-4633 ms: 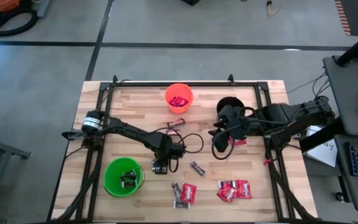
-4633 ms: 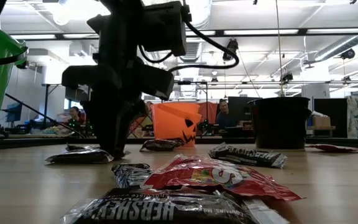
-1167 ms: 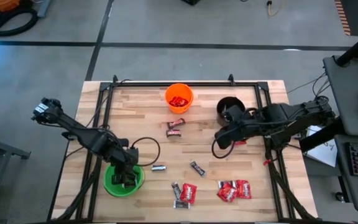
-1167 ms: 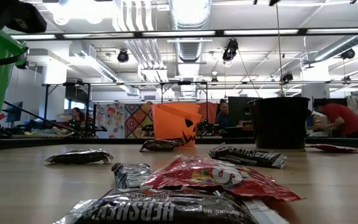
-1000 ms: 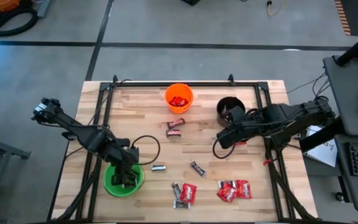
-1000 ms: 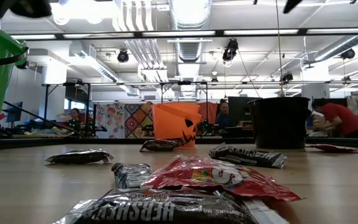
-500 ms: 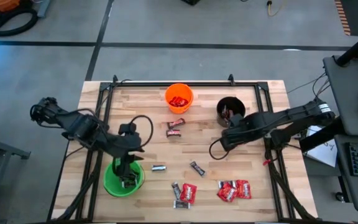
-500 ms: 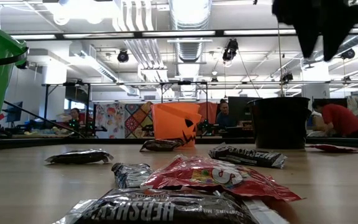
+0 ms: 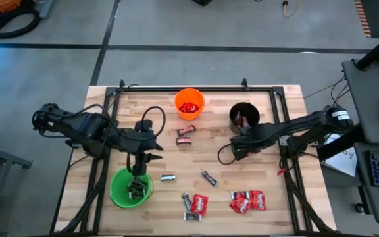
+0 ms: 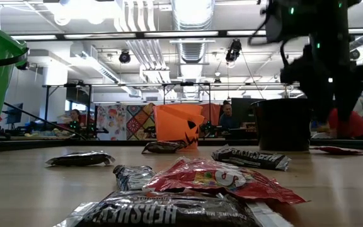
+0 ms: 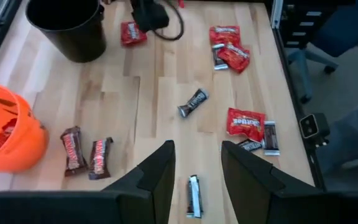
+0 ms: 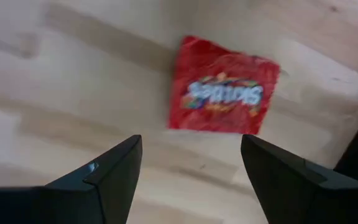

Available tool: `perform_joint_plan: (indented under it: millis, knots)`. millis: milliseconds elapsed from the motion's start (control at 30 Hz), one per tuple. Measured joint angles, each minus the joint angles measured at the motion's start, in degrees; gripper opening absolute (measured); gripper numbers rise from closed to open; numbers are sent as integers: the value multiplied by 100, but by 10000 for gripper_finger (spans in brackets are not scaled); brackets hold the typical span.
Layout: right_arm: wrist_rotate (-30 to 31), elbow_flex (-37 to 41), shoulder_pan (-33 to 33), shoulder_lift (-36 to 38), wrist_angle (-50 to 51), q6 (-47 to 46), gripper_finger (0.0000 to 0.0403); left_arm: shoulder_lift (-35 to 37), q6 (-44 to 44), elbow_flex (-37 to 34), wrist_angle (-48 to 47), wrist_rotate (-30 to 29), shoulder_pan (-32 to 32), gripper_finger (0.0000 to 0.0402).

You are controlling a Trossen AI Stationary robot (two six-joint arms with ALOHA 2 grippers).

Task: Sort candy
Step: Put the red candy into the orange bucket

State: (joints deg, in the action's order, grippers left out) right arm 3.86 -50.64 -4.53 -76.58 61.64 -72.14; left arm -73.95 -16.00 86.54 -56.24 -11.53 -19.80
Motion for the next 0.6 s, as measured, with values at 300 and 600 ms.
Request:
perform_joint_plan:
  millis: [300, 600]
  knots:
    - [133, 630, 447, -260, -804, 486, 262, -4, 113, -9, 23, -13, 283, 115]
    - [2, 764, 495, -651, -1309, 760, 219, -4, 183, -9, 65, -13, 412, 115]
